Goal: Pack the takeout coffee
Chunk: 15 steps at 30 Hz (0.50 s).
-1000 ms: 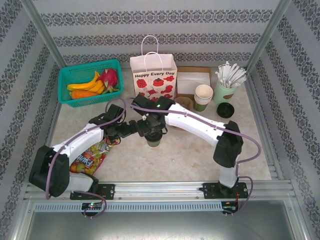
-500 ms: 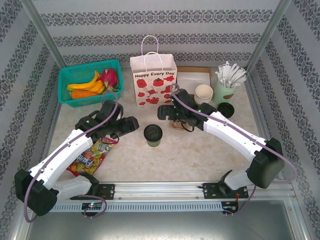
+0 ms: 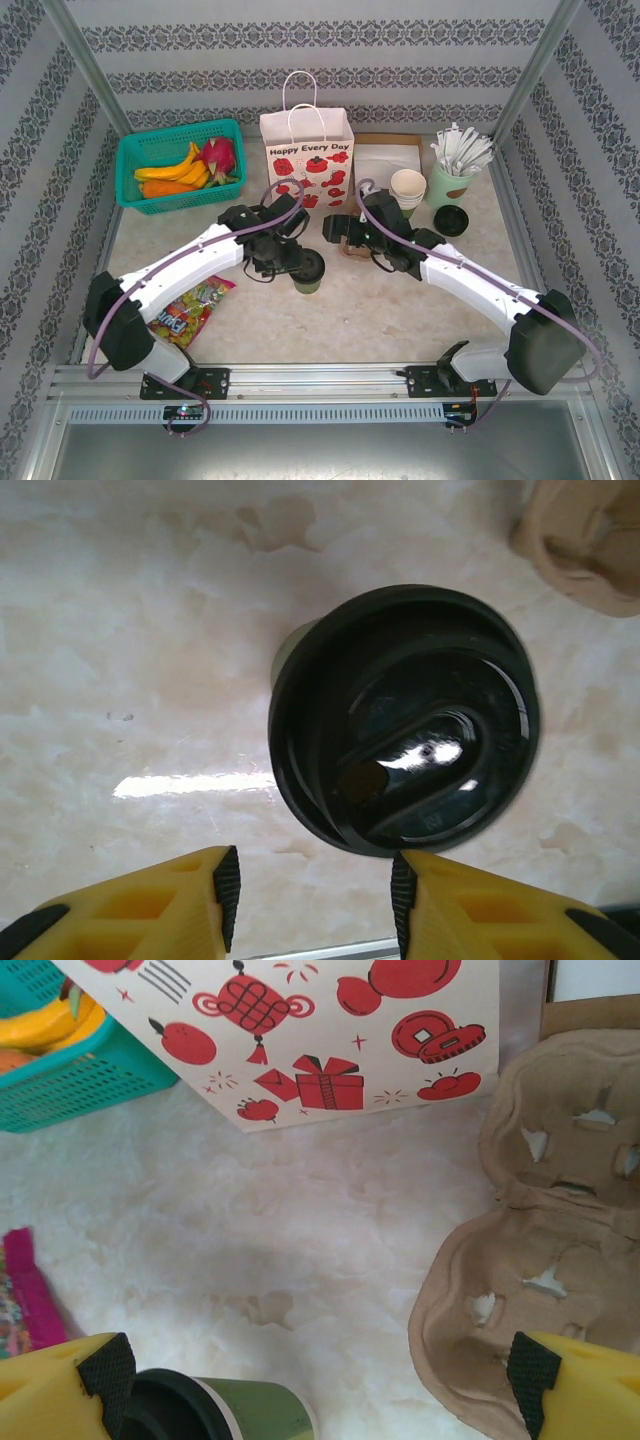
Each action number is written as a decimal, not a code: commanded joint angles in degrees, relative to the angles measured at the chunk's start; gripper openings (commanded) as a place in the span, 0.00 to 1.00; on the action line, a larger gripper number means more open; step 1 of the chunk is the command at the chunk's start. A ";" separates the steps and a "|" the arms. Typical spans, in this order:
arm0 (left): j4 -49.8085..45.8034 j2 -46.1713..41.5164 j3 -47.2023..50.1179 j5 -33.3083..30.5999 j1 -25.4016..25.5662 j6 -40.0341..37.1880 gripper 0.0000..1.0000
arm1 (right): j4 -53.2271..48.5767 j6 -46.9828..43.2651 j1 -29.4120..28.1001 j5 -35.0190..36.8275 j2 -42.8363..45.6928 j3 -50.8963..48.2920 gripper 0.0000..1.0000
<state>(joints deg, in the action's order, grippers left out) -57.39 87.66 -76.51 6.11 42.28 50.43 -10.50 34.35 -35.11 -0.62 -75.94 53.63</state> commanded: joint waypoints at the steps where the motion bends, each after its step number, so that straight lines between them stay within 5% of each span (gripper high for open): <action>1: -4.95 1.35 -1.89 -3.15 0.87 1.88 0.43 | 4.61 -0.66 1.07 -7.00 0.68 -2.58 0.96; 8: -3.23 4.33 -3.45 -4.19 0.87 1.74 0.38 | 4.33 -3.53 0.40 -10.09 1.32 -4.98 0.95; 15: -0.89 5.24 -4.04 -2.60 0.87 1.17 0.44 | 4.48 -3.75 0.13 -11.81 1.16 -6.77 0.94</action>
<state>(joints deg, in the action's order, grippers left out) -58.46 92.20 -79.40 3.86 42.39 51.48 -7.11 31.57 -34.28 -10.59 -75.77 47.94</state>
